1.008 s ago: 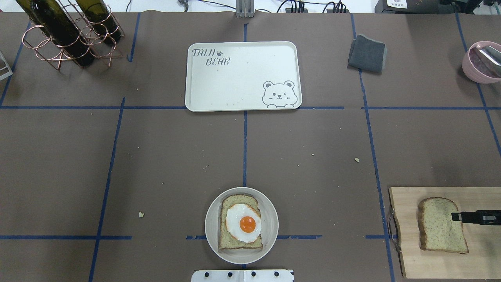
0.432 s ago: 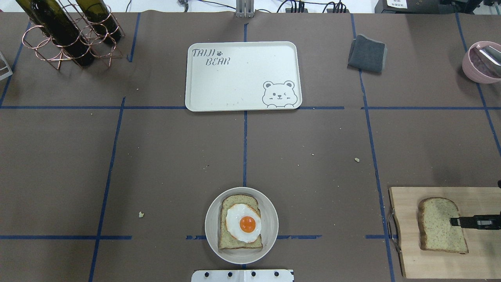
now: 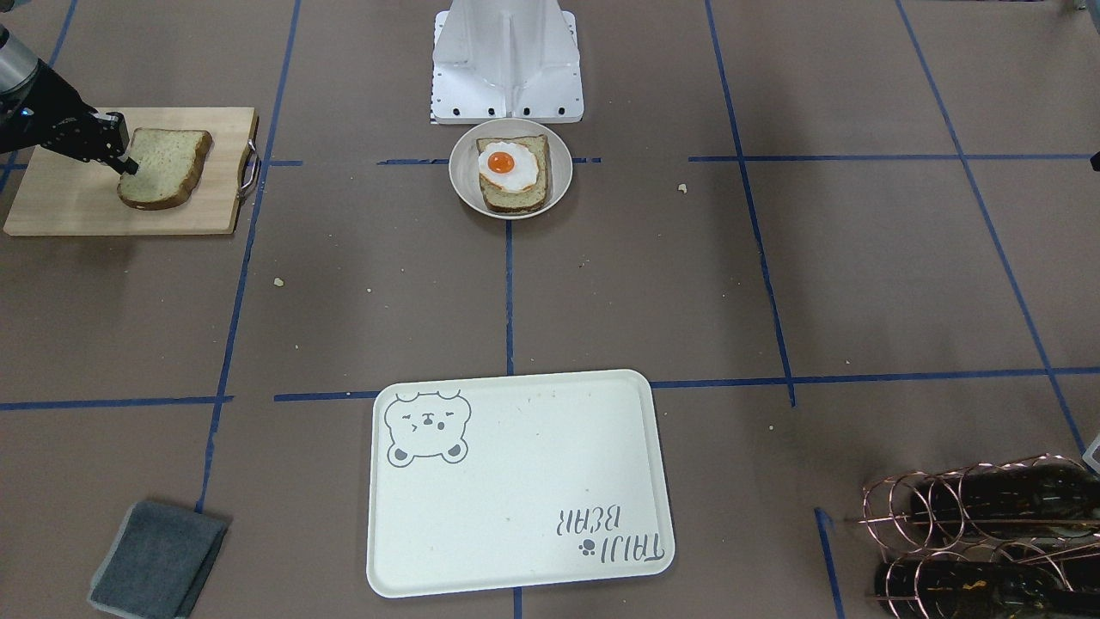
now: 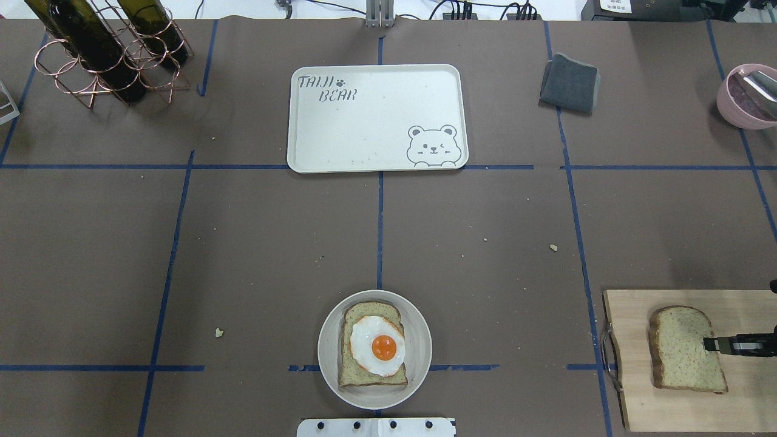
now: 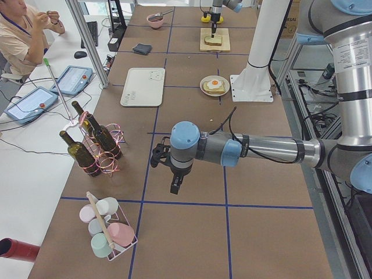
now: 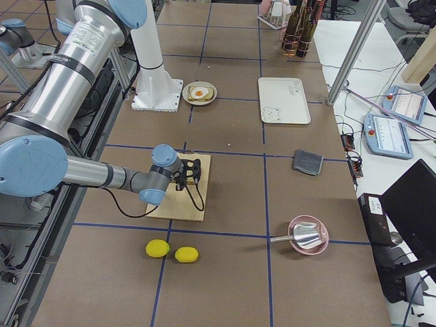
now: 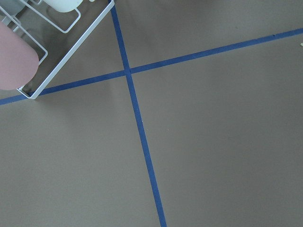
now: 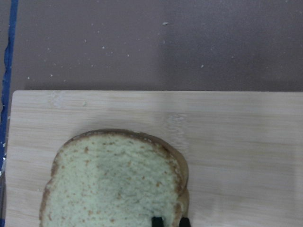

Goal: Make sandwich and place on tray
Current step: 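Lower the right gripper onto the bread slice on the cutting board and grasp it, then carry the bread slice with the right gripper over the egg toast plate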

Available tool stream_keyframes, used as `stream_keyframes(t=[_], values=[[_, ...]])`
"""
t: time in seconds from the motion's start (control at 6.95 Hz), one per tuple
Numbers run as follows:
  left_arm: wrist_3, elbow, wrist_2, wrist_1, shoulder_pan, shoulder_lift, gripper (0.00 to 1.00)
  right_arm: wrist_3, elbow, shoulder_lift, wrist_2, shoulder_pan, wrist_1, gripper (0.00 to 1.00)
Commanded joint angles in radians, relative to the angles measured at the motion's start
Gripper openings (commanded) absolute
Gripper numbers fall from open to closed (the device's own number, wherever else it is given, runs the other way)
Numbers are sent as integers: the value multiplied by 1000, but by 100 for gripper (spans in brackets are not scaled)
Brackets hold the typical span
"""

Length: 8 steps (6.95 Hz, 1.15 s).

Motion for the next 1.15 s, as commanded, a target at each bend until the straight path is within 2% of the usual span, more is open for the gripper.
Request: stream_keyframes(t=[0.0, 0.29, 0.43, 0.72, 0.86, 1.01], values=[[0, 0, 0, 0, 0, 1, 100, -1, 23, -3, 20, 5, 5, 0], [0, 0, 0, 0, 0, 1, 100, 24, 148, -6, 70, 9, 5, 0], [0, 0, 0, 0, 2, 1, 100, 123, 199, 2, 72, 4, 5, 0], [0, 0, 0, 0, 0, 1, 100, 179, 227, 126, 78, -16, -12, 0], [0, 0, 0, 0, 0, 1, 100, 182, 233, 208, 80, -30, -62, 0], [0, 0, 0, 0, 2, 1, 100, 272, 239, 315, 72, -45, -143, 0]])
